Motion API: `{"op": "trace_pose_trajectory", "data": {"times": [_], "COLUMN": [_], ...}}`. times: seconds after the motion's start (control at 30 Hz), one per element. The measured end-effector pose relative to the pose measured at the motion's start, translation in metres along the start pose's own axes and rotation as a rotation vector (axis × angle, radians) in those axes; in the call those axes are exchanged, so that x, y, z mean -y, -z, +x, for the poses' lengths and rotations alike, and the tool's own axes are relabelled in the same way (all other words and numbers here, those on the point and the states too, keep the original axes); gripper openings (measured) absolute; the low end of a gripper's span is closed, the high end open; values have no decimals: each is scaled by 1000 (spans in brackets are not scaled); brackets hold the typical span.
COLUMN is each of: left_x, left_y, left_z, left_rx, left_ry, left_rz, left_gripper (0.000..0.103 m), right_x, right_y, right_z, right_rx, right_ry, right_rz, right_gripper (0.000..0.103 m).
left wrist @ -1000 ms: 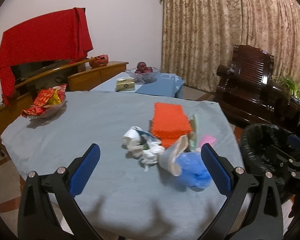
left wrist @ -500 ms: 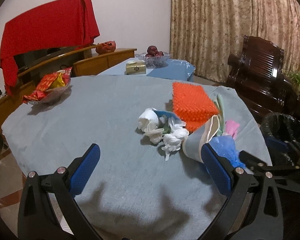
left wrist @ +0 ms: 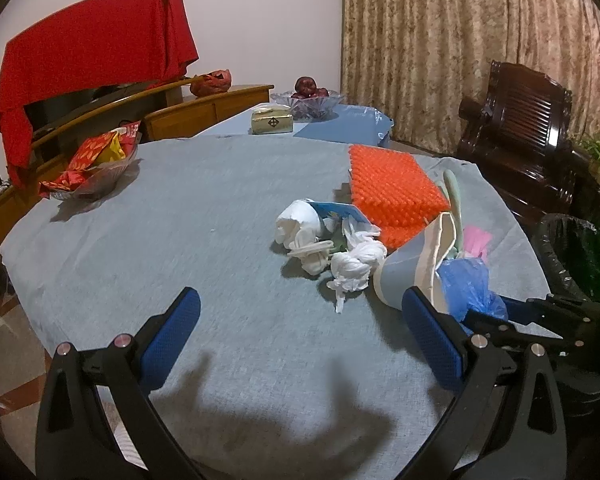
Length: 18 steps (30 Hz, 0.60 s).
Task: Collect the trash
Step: 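Grasp the blue plastic bag with the right gripper while the left gripper approaches the paper cup, then grasp the white-and-blue paper cup with the left gripper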
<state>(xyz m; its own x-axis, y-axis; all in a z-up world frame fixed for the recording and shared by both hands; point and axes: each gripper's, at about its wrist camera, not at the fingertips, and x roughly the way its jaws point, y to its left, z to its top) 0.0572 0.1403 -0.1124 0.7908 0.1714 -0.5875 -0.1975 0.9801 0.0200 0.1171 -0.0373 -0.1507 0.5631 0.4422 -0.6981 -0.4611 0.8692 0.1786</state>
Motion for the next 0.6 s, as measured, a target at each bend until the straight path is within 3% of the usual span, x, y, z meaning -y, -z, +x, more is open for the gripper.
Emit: {"op": "trace_pose_trajectory", "data": {"times": [0.03, 0.27, 0.6], "left_x": [1, 20, 65], "left_y": [0, -3, 4], "left_z": [-1, -6, 4], "left_rx": [0, 9, -1], "left_ry": [3, 49, 141], "left_rz": [-1, 8, 78], "left_gripper": [98, 98, 96], "right_x": [1, 12, 43], "right_y": [0, 0, 2], "right_z": [-4, -37, -48], "right_rx": [6, 48, 60], "right_ry": [-2, 38, 112], "right_rz": [1, 7, 75], "right_gripper": [17, 15, 15]}}
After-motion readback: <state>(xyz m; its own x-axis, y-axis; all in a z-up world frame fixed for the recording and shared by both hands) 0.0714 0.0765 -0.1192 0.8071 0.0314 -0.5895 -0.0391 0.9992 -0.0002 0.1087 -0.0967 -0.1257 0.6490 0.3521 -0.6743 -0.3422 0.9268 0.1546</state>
